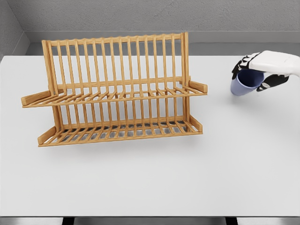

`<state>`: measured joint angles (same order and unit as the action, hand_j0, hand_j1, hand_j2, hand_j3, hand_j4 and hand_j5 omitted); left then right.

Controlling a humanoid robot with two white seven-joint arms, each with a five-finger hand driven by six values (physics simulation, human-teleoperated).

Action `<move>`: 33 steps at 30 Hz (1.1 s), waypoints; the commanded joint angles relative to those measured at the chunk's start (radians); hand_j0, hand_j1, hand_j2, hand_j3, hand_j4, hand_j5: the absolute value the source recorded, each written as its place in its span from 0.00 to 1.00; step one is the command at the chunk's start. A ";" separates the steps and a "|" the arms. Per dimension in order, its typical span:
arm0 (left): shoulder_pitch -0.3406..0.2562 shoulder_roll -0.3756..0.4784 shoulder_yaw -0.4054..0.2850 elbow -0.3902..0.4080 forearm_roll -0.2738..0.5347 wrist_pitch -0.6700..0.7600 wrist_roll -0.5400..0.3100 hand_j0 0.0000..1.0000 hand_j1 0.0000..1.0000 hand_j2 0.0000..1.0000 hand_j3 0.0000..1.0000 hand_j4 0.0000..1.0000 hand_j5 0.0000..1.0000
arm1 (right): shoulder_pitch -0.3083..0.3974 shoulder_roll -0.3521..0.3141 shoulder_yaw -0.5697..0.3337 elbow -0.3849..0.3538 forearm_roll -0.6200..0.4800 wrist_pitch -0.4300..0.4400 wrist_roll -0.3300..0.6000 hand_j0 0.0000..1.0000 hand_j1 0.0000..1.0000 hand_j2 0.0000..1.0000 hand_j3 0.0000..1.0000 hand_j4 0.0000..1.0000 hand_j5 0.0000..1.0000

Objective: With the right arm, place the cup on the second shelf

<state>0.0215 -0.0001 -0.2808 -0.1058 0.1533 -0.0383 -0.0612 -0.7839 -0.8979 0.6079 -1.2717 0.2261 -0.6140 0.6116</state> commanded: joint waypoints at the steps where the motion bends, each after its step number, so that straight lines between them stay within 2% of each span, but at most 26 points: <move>1: 0.000 0.000 0.000 0.000 0.000 0.000 0.000 1.00 1.00 1.00 1.00 1.00 1.00 | 0.000 -0.001 -0.030 -0.018 -0.007 0.003 -0.001 0.61 0.61 0.61 0.61 0.61 0.61; 3: 0.000 0.000 0.000 0.000 0.000 0.000 0.000 1.00 1.00 1.00 1.00 1.00 1.00 | -0.003 -0.003 -0.031 -0.020 -0.007 0.003 -0.001 0.61 0.61 0.61 0.61 0.61 0.61; 5: 0.000 0.000 0.000 0.000 0.000 0.000 0.000 1.00 1.00 1.00 1.00 1.00 1.00 | -0.005 -0.007 -0.033 -0.052 -0.007 0.003 -0.001 0.61 0.61 0.61 0.61 0.61 0.61; 8: 0.000 0.000 0.000 0.000 0.000 0.000 0.000 1.00 1.00 1.00 1.00 1.00 1.00 | 0.003 -0.009 -0.102 -0.080 -0.008 0.003 -0.001 0.61 0.61 0.61 0.61 0.61 0.61; 15: 0.000 0.000 0.000 0.000 0.000 0.000 0.000 1.00 1.00 1.00 1.00 1.00 1.00 | -0.002 -0.007 -0.115 -0.135 -0.007 0.003 -0.001 0.61 0.61 0.61 0.61 0.61 0.61; 22: 0.000 0.000 0.000 0.000 0.000 0.000 0.000 1.00 1.00 1.00 1.00 1.00 1.00 | -0.005 -0.009 -0.120 -0.274 -0.005 0.003 -0.001 0.61 0.61 0.61 0.61 0.61 0.61; 29: 0.000 0.000 0.000 0.000 0.000 0.000 0.000 1.00 1.00 1.00 1.00 1.00 1.00 | -0.005 -0.009 -0.145 -0.311 -0.005 0.003 -0.001 0.61 0.61 0.61 0.61 0.61 0.61; 33: 0.000 0.000 0.000 0.000 0.000 0.000 0.000 1.00 1.00 1.00 1.00 1.00 1.00 | -0.003 -0.009 -0.151 -0.393 -0.005 0.003 -0.001 0.61 0.61 0.61 0.61 0.61 0.61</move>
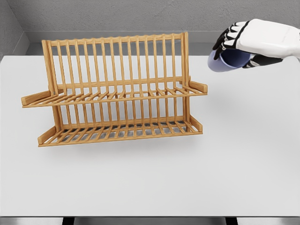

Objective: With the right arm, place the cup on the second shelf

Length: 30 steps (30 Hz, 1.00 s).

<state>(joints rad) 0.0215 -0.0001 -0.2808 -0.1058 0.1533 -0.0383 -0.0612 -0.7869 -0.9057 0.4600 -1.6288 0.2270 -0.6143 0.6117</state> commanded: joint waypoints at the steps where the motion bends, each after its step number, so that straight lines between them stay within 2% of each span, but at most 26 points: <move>1: 0.000 0.000 0.000 0.000 0.000 0.000 0.000 1.00 1.00 1.00 1.00 1.00 1.00 | 0.000 -0.001 -0.003 -0.051 -0.006 0.003 -0.001 0.61 0.61 0.61 0.61 0.61 0.61; 7: 0.000 0.000 0.000 0.000 0.000 0.000 0.000 1.00 1.00 1.00 1.00 1.00 1.00 | 0.002 0.005 -0.001 -0.125 -0.009 0.003 -0.001 0.61 0.61 0.61 0.61 0.61 0.61; 11: 0.000 0.000 0.000 0.000 0.000 0.000 0.000 1.00 1.00 1.00 1.00 1.00 1.00 | 0.000 0.011 0.012 -0.125 -0.009 0.003 -0.001 0.61 0.61 0.61 0.61 0.61 0.61; 15: 0.000 0.000 0.000 0.000 0.000 0.000 0.000 1.00 1.00 1.00 1.00 1.00 1.00 | 0.000 0.045 0.038 -0.125 -0.009 0.003 -0.001 0.61 0.61 0.61 0.61 0.61 0.61; 30: 0.000 0.000 0.000 0.000 0.000 0.000 0.000 1.00 1.00 1.00 1.00 1.00 1.00 | -0.031 0.076 0.111 -0.125 -0.009 0.003 -0.001 0.62 0.62 0.62 0.62 0.62 0.62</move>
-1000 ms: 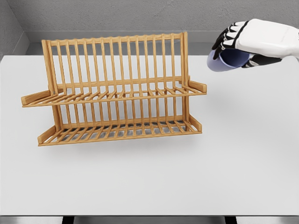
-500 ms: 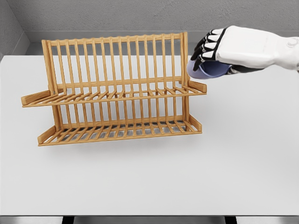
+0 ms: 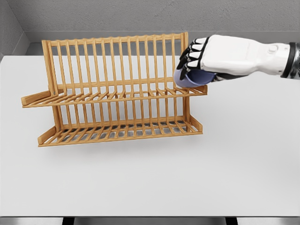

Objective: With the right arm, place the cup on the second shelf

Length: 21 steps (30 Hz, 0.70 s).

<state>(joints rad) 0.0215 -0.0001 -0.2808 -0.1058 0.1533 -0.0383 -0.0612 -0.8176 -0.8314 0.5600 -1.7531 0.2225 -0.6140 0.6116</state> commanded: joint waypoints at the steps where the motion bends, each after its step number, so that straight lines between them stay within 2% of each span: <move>1: 0.000 0.000 0.000 0.000 0.000 0.000 0.000 1.00 1.00 1.00 1.00 1.00 1.00 | 0.000 0.001 0.017 0.001 -0.005 0.003 -0.001 0.62 0.62 0.62 0.62 0.62 0.62; 5: 0.000 0.000 0.000 0.000 0.000 0.000 0.000 1.00 1.00 1.00 1.00 1.00 1.00 | 0.000 0.001 0.026 0.001 -0.005 0.003 -0.001 0.62 0.62 0.62 0.62 0.62 0.62; 8: 0.000 0.000 0.000 0.000 0.000 0.000 0.000 1.00 1.00 1.00 1.00 1.00 1.00 | 0.000 0.001 0.040 0.001 0.001 0.003 -0.001 0.67 0.67 0.67 0.67 0.67 0.67; 9: 0.000 0.000 0.000 0.000 0.000 0.000 0.000 1.00 1.00 1.00 1.00 1.00 1.00 | 0.000 0.001 0.040 0.001 0.000 0.003 -0.001 0.95 0.95 0.95 0.95 0.95 0.95; 10: 0.000 0.000 0.000 0.000 0.000 0.000 0.000 1.00 1.00 1.00 1.00 1.00 1.00 | 0.000 0.001 0.040 0.001 0.000 0.003 -0.001 1.00 1.00 1.00 1.00 1.00 1.00; 13: 0.000 0.000 0.000 0.000 0.000 0.000 0.000 1.00 1.00 1.00 1.00 1.00 1.00 | -0.018 -0.002 0.012 0.001 -0.003 0.003 -0.001 1.00 1.00 1.00 1.00 1.00 1.00; 14: 0.000 0.000 0.000 0.000 0.000 0.000 0.000 1.00 1.00 1.00 1.00 1.00 1.00 | -0.020 -0.003 -0.029 0.001 -0.005 0.003 -0.001 1.00 1.00 1.00 1.00 1.00 1.00; 16: 0.000 0.000 0.000 0.000 0.000 0.000 0.000 1.00 1.00 1.00 1.00 1.00 1.00 | -0.012 -0.012 -0.169 0.007 -0.006 0.003 -0.001 1.00 1.00 1.00 1.00 1.00 1.00; 18: 0.000 0.000 0.000 0.000 0.000 0.000 0.000 1.00 1.00 1.00 1.00 1.00 1.00 | 0.020 -0.018 -0.308 0.044 -0.008 0.003 -0.001 1.00 1.00 1.00 1.00 1.00 1.00; 19: 0.000 0.000 0.000 0.000 0.000 0.000 0.000 1.00 1.00 1.00 1.00 1.00 1.00 | 0.061 -0.020 -0.385 0.104 -0.008 0.003 -0.001 1.00 1.00 1.00 1.00 1.00 1.00; 20: 0.000 0.000 0.000 0.000 0.000 0.000 0.000 1.00 1.00 1.00 1.00 1.00 1.00 | 0.094 -0.026 -0.423 0.159 -0.006 0.003 -0.001 1.00 1.00 1.00 1.00 1.00 1.00; 21: 0.000 0.000 0.000 0.000 0.000 0.000 0.000 1.00 1.00 1.00 1.00 1.00 1.00 | 0.120 -0.032 -0.442 0.245 -0.006 0.003 -0.001 1.00 1.00 1.00 1.00 1.00 1.00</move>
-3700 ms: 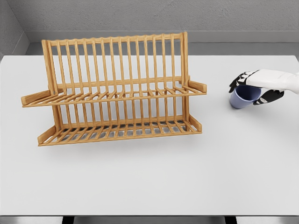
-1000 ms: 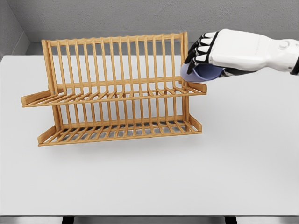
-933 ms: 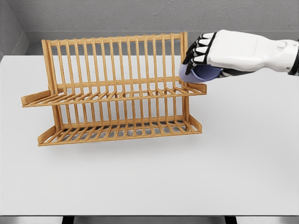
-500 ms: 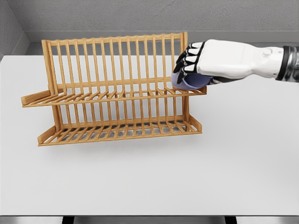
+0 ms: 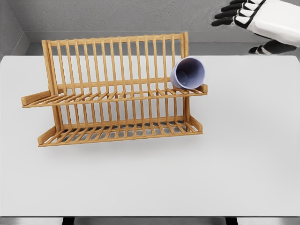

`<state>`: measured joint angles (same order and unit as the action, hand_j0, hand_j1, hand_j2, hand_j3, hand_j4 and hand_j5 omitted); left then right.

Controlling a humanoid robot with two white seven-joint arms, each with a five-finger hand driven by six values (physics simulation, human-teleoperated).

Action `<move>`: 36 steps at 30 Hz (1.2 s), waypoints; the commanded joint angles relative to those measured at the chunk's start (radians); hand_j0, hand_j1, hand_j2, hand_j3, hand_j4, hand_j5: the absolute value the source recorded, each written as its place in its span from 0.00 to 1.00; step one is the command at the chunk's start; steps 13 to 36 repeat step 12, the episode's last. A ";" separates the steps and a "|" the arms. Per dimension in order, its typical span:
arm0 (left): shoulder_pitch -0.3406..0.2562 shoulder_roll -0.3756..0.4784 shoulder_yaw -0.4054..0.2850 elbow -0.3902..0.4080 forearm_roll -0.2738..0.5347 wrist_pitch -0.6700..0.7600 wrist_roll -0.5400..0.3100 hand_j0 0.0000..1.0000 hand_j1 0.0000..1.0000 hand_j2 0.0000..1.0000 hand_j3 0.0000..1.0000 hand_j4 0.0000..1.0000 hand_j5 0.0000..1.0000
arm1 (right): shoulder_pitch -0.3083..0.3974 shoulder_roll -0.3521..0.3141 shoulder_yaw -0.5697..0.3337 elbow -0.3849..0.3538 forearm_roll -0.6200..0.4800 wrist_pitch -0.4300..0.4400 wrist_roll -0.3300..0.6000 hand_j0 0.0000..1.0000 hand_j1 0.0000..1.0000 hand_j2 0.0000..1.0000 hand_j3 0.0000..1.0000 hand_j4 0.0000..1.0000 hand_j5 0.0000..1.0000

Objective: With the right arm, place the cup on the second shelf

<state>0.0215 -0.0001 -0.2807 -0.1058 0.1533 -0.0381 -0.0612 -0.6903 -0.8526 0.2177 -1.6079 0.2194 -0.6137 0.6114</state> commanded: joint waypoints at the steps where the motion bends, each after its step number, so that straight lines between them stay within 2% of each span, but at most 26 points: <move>1: 0.000 0.000 0.000 0.000 0.000 0.000 0.000 1.00 1.00 1.00 1.00 1.00 1.00 | 0.000 -0.009 -0.100 0.178 0.001 0.003 -0.001 1.00 1.00 1.00 1.00 1.00 1.00; 2: 0.000 0.000 -0.002 0.000 0.000 0.000 0.000 1.00 1.00 1.00 1.00 1.00 1.00 | 0.018 -0.008 -0.097 0.287 0.009 0.003 -0.001 1.00 1.00 1.00 1.00 1.00 1.00; 3: 0.000 0.000 0.000 0.000 0.000 0.000 0.000 1.00 1.00 1.00 1.00 1.00 1.00 | 0.048 0.007 -0.097 0.350 0.014 0.003 -0.001 1.00 1.00 1.00 1.00 1.00 1.00; 5: 0.000 0.000 0.000 0.000 0.000 0.000 0.000 1.00 1.00 1.00 1.00 1.00 1.00 | 0.103 0.109 -0.101 0.367 0.061 0.003 -0.001 1.00 1.00 1.00 1.00 1.00 1.00; 6: 0.000 0.000 0.000 0.000 0.000 0.000 0.000 1.00 1.00 1.00 1.00 1.00 1.00 | 0.144 0.136 -0.110 0.365 0.061 0.003 -0.001 1.00 1.00 1.00 1.00 1.00 1.00; 7: 0.000 0.000 0.000 0.000 0.000 0.000 0.000 1.00 1.00 1.00 1.00 1.00 1.00 | 0.186 0.142 -0.129 0.364 0.061 0.003 -0.001 1.00 1.00 1.00 1.00 1.00 1.00; 10: 0.000 0.000 0.000 0.000 0.000 0.000 0.000 1.00 1.00 1.00 1.00 1.00 1.00 | 0.232 0.150 -0.136 0.367 0.063 0.003 -0.001 1.00 1.00 1.00 1.00 1.00 1.00; 36: 0.000 0.000 0.000 0.000 0.000 0.000 0.000 1.00 1.00 1.00 1.00 1.00 1.00 | 0.238 0.147 -0.138 0.367 0.063 0.003 -0.001 1.00 1.00 1.00 1.00 1.00 1.00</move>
